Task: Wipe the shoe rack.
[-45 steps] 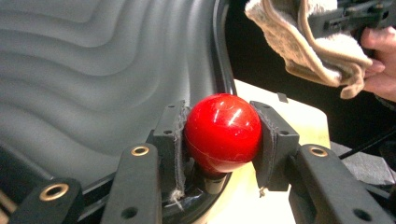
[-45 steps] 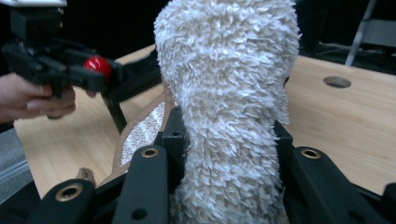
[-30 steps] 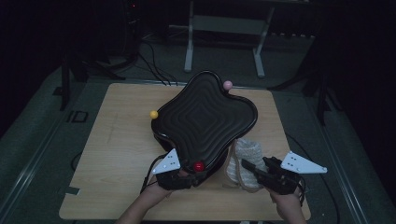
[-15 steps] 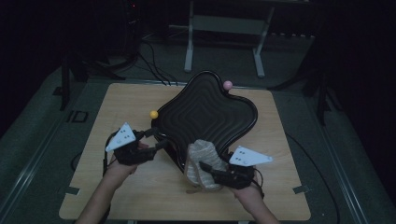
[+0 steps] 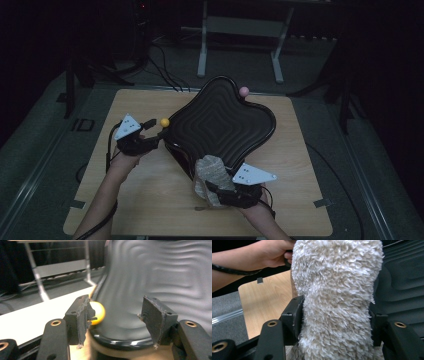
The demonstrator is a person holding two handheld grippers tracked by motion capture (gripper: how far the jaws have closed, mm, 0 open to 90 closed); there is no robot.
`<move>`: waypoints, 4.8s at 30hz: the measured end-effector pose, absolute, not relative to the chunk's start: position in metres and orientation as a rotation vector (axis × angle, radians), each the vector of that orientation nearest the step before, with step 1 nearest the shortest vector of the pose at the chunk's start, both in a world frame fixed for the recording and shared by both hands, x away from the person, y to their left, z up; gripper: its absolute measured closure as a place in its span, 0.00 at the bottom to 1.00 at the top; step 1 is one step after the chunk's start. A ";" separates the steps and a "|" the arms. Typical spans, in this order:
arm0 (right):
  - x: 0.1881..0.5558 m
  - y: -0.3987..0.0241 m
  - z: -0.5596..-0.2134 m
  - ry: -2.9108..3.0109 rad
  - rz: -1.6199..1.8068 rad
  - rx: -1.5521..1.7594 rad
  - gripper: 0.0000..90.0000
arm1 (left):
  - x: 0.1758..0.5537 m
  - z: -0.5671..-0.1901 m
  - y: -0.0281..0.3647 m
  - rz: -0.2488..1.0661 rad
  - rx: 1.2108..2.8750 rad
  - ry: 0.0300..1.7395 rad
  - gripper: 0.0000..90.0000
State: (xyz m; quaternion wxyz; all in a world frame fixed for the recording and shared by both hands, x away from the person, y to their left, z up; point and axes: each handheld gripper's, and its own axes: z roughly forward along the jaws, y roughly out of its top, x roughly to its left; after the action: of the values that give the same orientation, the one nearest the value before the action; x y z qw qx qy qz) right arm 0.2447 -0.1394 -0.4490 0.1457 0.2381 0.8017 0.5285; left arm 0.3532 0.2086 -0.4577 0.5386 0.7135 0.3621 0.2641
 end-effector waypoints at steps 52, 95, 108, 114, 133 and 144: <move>0.266 -0.159 -0.447 2.308 1.363 0.714 0.50 | 0.347 -0.480 0.231 0.584 1.753 0.922 0.67; 0.339 -0.164 -0.444 2.178 1.250 0.831 0.65 | 0.330 -0.483 0.232 0.613 1.691 0.974 0.67; 0.341 -0.202 -0.402 2.065 1.378 0.845 0.69 | 0.326 -0.482 0.230 0.553 1.695 0.933 0.37; 0.362 -0.227 -0.409 2.004 1.327 0.949 0.69 | 0.320 -0.481 0.240 0.586 1.657 0.926 0.21; 0.437 -0.248 -0.506 2.069 1.114 1.211 0.66 | 0.320 -0.484 0.250 0.608 1.637 0.946 0.09; 0.469 -0.248 -0.553 2.179 0.964 1.293 0.47 | 0.318 -0.488 0.250 0.593 1.656 0.945 0.09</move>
State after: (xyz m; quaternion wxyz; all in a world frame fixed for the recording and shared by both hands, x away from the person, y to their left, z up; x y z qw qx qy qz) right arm 0.4693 -0.2481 -0.5526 0.2138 0.4659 0.7852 0.3473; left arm 0.3181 0.2496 -0.4878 0.5417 0.6971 0.3979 0.2496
